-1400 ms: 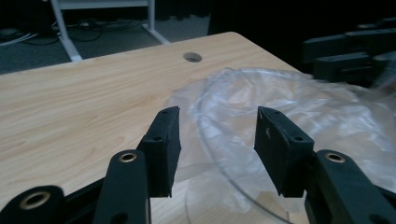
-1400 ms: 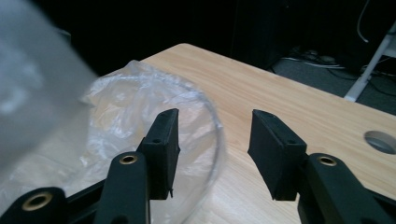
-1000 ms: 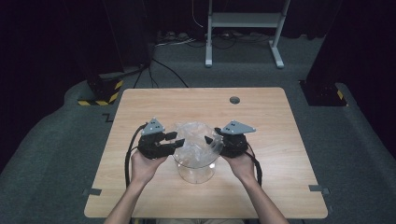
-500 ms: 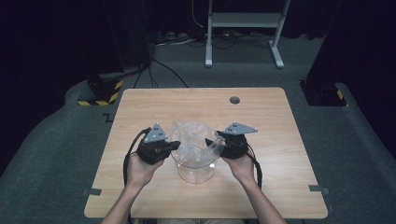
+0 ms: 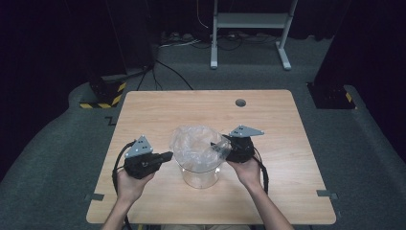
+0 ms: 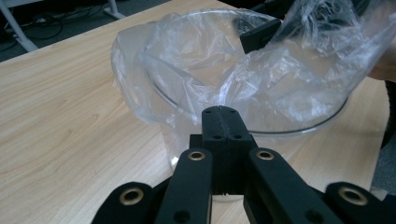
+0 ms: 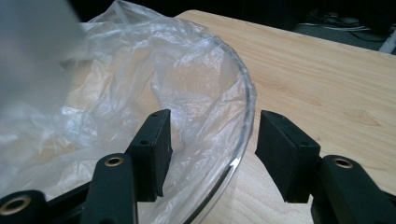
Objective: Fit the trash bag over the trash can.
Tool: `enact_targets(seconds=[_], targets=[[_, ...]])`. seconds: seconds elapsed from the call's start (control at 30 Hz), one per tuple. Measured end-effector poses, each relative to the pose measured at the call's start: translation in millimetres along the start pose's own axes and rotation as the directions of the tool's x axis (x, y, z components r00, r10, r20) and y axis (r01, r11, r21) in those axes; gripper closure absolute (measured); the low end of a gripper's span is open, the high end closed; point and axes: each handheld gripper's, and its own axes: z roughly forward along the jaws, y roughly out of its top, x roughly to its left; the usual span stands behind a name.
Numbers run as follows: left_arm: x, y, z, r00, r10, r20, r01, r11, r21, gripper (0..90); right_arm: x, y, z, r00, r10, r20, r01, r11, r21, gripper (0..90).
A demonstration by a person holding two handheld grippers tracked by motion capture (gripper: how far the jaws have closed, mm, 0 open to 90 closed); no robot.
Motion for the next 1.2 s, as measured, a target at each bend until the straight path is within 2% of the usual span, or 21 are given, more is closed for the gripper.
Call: enact_targets(seconds=[0.13, 0.33, 0.4, 0.5, 0.63, 0.73, 0.77, 0.87, 1.03, 1.2], targets=[[3.7, -10.0, 2.6, 0.9995, -0.022, 0.021, 0.022, 0.9997, 0.003, 90.0, -0.5, 0.0, 0.8, 0.9999, 0.012, -0.001, -0.012, 1.000, 0.002, 44.7], [10.3, -23.7, 18.1, 0.9969, -0.067, 0.041, 0.066, 0.9977, 0.018, 89.4, 0.1, 0.3, 0.6, 0.9999, 0.015, 0.004, -0.015, 1.000, 0.007, 44.8], [9.2, -24.8, 19.5, 0.9974, -0.068, 0.022, 0.068, 0.9975, 0.022, 84.6, 0.3, 0.4, 0.5, 0.9999, 0.015, 0.005, -0.015, 1.000, 0.008, 44.8], [7.0, -24.4, 14.9, 0.9972, -0.074, 0.013, 0.074, 0.9973, -0.004, 73.8, 0.2, 1.0, 0.7, 1.0000, 0.005, 0.008, -0.005, 1.000, 0.010, 44.9], [2.7, -20.1, 0.7, 0.9976, -0.068, -0.013, 0.067, 0.9955, -0.067, 57.3, 0.3, 1.1, 0.7, 0.9999, 0.004, 0.009, -0.004, 1.000, 0.011, 45.0], [-1.4, -14.4, -7.3, 0.9973, -0.069, 0.024, 0.071, 0.9934, -0.090, 47.7, 0.3, 1.1, 0.8, 0.9999, 0.005, 0.009, -0.006, 1.000, 0.011, 45.0], [-3.0, -12.2, -9.0, 0.9984, -0.053, 0.018, 0.055, 0.9938, -0.096, 45.2, 0.3, 1.1, 0.8, 0.9999, 0.007, 0.008, -0.007, 1.000, 0.011, 45.0], [-6.7, -5.0, -8.9, 0.9988, -0.044, 0.021, 0.046, 0.9935, -0.104, 39.4, 0.0, 0.9, 1.0, 0.9999, 0.010, 0.005, -0.010, 1.000, 0.011, 45.1], [-8.8, 10.8, 5.3, 0.9989, -0.045, 0.009, 0.046, 0.9948, -0.091, 37.6, -0.5, 0.8, 1.2, 0.9999, 0.017, -0.001, -0.017, 1.000, 0.015, 45.0], [-14.5, 24.2, 26.7, 0.9996, -0.027, -0.001, 0.027, 0.9987, -0.043, 45.6, -0.5, 0.7, 1.2, 0.9998, 0.021, -0.001, -0.021, 1.000, 0.017, 44.9]])
